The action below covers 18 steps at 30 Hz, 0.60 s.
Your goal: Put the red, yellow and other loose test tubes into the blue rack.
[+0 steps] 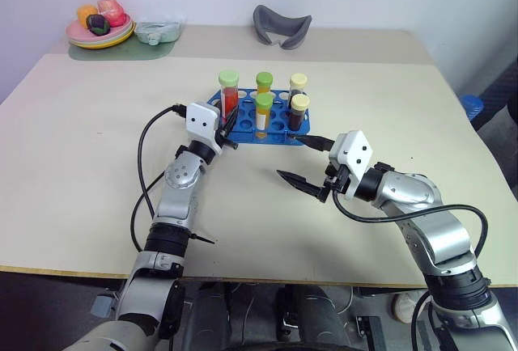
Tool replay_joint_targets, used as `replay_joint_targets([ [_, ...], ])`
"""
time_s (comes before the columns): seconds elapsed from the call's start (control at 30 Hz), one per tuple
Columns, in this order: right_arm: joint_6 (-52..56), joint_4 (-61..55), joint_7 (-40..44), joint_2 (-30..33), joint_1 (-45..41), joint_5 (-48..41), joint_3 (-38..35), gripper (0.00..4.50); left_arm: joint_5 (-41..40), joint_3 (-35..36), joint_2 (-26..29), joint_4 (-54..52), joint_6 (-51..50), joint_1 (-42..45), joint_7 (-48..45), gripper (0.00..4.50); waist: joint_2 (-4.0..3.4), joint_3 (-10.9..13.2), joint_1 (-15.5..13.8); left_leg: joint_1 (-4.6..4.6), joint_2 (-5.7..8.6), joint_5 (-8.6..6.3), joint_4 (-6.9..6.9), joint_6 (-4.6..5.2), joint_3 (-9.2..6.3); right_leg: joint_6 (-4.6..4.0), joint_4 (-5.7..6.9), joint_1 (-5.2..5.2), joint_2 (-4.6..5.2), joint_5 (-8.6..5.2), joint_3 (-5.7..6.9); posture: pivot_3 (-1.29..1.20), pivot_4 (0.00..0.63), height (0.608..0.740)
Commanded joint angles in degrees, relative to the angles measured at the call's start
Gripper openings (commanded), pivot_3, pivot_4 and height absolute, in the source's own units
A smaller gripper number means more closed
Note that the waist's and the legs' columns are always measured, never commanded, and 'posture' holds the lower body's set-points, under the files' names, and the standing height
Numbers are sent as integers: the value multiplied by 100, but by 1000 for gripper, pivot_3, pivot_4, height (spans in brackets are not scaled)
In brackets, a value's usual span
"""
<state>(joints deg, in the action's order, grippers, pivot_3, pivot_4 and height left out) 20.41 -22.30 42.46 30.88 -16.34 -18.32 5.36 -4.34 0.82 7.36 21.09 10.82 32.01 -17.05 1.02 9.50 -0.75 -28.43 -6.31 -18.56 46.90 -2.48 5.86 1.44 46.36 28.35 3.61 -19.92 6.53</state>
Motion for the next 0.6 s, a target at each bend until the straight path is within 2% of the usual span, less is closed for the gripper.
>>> replay_joint_targets([
  [0.03, -45, -151, 41, 59, -119, -55, -134, 4023, 4, -32, -37, -87, 90, -11, 6, 879, 0, 0, 1, 0, 0, 0, 0, 0, 0, 0, 0, 0, 0, 0, 0, 0, 150, 666],
  [0.6, 21, -229, 30, 59, -70, -37, -127, 4023, 16, 2, -97, 566, 456, 381, -26, 879, 0, 0, -6, -1, 0, 0, 0, 1, 0, 0, 0, 0, 1, 0, 2, 0, 150, 666],
])
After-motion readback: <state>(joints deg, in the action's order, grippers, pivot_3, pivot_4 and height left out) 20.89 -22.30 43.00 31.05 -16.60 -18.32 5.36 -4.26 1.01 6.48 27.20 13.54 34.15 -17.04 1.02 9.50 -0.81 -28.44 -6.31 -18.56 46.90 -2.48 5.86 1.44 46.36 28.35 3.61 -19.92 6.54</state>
